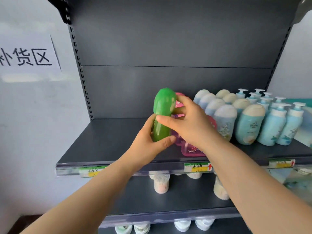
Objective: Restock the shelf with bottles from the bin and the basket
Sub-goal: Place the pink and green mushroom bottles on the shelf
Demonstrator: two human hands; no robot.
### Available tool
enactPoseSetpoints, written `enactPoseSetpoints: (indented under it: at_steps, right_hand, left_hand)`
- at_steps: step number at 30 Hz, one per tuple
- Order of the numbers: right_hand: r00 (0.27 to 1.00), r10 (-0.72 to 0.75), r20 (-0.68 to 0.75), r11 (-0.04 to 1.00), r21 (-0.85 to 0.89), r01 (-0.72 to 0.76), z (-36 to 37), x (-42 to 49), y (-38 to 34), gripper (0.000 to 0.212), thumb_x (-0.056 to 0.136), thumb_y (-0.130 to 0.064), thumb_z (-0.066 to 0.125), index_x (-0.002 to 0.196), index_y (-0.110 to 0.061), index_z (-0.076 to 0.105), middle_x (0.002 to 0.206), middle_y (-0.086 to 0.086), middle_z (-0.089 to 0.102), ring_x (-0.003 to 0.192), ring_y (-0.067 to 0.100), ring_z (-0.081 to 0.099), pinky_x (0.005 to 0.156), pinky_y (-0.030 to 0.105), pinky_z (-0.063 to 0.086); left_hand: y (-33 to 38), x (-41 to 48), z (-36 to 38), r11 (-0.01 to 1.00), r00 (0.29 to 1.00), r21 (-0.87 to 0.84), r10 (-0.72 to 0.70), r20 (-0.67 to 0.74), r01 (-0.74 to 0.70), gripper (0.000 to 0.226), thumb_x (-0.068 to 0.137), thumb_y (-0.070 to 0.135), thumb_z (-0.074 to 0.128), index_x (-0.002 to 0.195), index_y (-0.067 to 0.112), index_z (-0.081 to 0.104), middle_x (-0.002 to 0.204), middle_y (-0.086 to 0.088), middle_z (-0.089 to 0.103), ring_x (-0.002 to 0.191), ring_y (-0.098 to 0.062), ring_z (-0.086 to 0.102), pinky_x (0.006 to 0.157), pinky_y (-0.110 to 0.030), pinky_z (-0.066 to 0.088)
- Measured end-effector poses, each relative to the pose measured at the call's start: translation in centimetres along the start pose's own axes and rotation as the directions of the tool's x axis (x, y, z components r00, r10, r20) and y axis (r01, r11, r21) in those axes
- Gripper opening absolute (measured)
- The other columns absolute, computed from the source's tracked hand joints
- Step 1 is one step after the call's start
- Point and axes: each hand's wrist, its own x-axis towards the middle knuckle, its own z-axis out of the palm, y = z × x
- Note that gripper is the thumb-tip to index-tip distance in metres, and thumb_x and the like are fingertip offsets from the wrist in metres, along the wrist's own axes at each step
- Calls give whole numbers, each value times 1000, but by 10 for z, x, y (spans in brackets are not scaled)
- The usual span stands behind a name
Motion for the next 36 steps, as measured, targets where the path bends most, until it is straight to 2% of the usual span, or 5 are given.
enactPoseSetpoints:
  at_steps: [4, 11, 19, 25, 36]
  right_hand:
    - [992, -24, 127, 1000, -13, 26, 12, 25, 3, 70, 73, -42, 76, 135, -28, 46, 111, -10, 64, 93, 7, 65, 88, 37, 54]
    - [931, -80, 357, 960, -223, 168, 6, 98, 0, 62, 73, -31, 79, 129, -27, 52, 120, -8, 61, 106, 9, 60, 97, 36, 48]
    - [949, 79, 305, 703, -692, 164, -21, 165, 49, 63, 82, -30, 68, 140, -27, 42, 145, -3, 44, 132, 19, 41, 106, 32, 36]
    - [907, 309, 285, 463, -878, 118, -29, 186, 70, 49, 82, -50, 62, 119, -18, 60, 121, 2, 60, 108, 26, 56, 92, 38, 48]
    - [897, 376, 230, 440, -897, 45, -23, 195, 78, 43, 73, -58, 69, 73, -19, 52, 85, 2, 60, 89, 24, 60, 66, 26, 41]
  left_hand:
    - [-14, 5, -32, 986, 991, -123, -121, -65, 112, 37, 76, 20, 66, 110, 32, 58, 101, 1, 69, 93, -15, 64, 82, -33, 54]
    - [-25, 45, -65, 980, 985, -96, -173, 15, 173, 40, 84, 6, 67, 121, 11, 53, 110, -9, 69, 100, -22, 67, 85, -32, 55]
    - [-97, 130, -85, 952, 928, -9, -300, -222, 306, 32, 76, 8, 76, 101, 23, 63, 102, -8, 71, 97, -29, 68, 92, -49, 52]
    - [-149, 171, -77, 927, 904, -18, -369, -215, 374, 32, 69, 12, 78, 95, 23, 62, 101, -9, 71, 95, -30, 68, 92, -50, 52]
    - [-182, 209, -68, 897, 918, 224, -337, -210, 381, 31, 79, 16, 76, 102, 19, 55, 95, -2, 67, 93, -24, 65, 93, -42, 51]
